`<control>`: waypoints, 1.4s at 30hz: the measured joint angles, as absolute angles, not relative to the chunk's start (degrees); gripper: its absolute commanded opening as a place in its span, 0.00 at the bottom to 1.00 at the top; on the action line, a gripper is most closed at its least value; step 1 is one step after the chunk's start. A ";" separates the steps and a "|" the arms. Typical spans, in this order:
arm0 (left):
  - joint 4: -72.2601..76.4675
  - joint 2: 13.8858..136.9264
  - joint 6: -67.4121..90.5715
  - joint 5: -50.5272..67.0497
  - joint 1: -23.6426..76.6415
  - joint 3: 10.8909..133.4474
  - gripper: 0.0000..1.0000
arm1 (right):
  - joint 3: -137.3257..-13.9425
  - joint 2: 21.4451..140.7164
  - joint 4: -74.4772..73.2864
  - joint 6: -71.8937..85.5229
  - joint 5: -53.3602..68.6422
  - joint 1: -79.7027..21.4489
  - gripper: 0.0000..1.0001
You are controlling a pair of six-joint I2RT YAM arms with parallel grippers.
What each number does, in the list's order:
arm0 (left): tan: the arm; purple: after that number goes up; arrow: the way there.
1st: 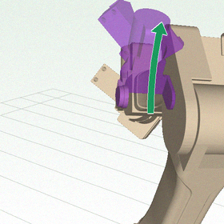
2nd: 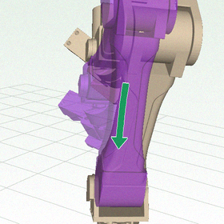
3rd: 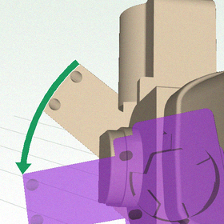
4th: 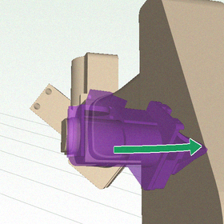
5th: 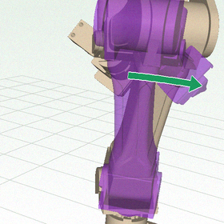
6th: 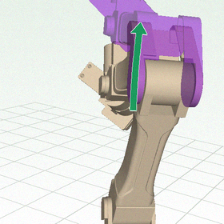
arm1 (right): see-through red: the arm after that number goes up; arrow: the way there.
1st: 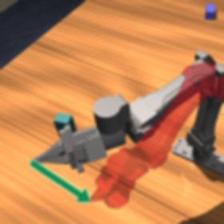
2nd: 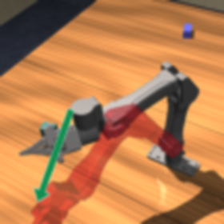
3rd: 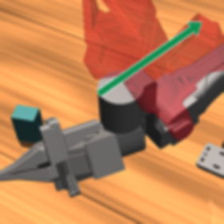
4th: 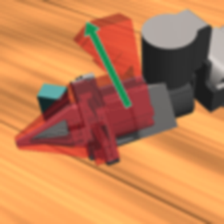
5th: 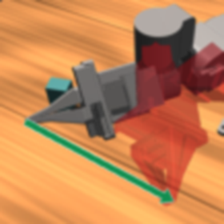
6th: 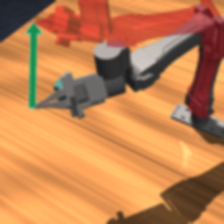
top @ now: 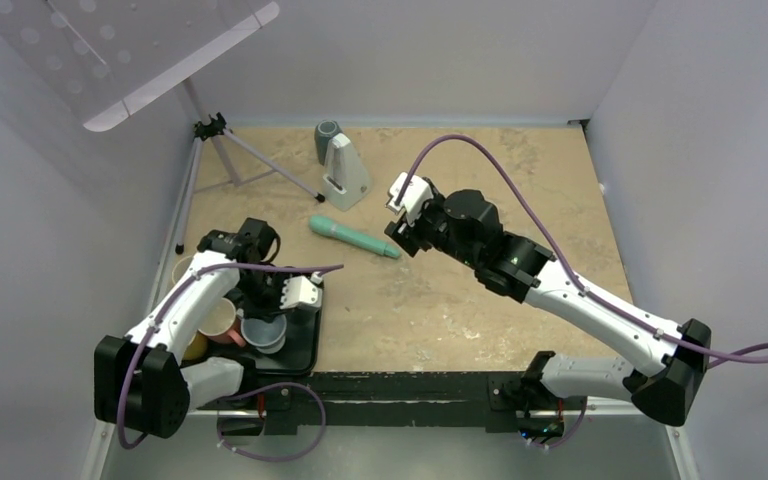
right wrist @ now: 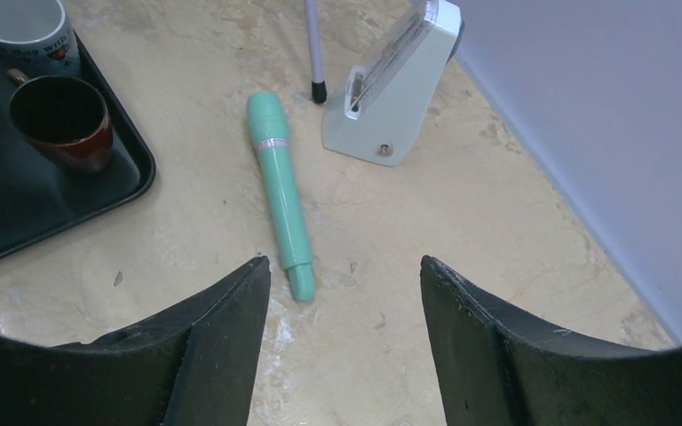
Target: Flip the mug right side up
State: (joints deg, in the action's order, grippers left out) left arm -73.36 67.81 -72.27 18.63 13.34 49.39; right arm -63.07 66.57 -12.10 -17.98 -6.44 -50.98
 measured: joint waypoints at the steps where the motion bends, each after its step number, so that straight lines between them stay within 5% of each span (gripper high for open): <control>1: -72.34 67.40 -72.97 18.59 13.34 48.14 0.00 | -63.07 66.76 -11.97 -17.98 -6.44 -50.98 0.65; 7: -65.12 65.67 -78.06 17.50 11.16 41.50 0.02 | -63.09 68.84 -11.99 -18.02 -6.42 -50.98 0.66; 17: -64.49 64.45 -80.73 16.64 9.76 40.66 0.64 | -63.11 69.38 -11.97 -18.04 -6.33 -50.94 0.65; 24: -73.76 64.79 -79.90 18.81 9.76 52.31 0.73 | -63.68 70.48 -11.60 -18.00 -5.23 -50.26 0.65; 31: -82.04 74.96 -67.46 29.50 9.78 80.90 0.74 | -63.70 71.33 -10.39 -15.40 -2.28 -44.80 0.65; 34: -76.51 82.67 -53.41 32.80 9.78 91.74 0.78 | -63.75 72.12 -9.23 -12.80 -1.87 -40.91 0.65; 37: -67.51 89.80 -41.32 34.13 9.78 96.31 0.99 | -63.75 72.82 -8.78 -10.37 -1.85 -38.26 0.65; 42: -50.78 101.58 -23.81 32.03 11.07 99.15 1.00 | -63.75 72.95 -8.36 -7.90 -1.58 -37.43 0.65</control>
State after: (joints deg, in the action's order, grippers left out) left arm -50.78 101.58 -23.81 32.03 11.07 99.15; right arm -63.75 72.95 -8.36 -7.90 -1.58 -37.43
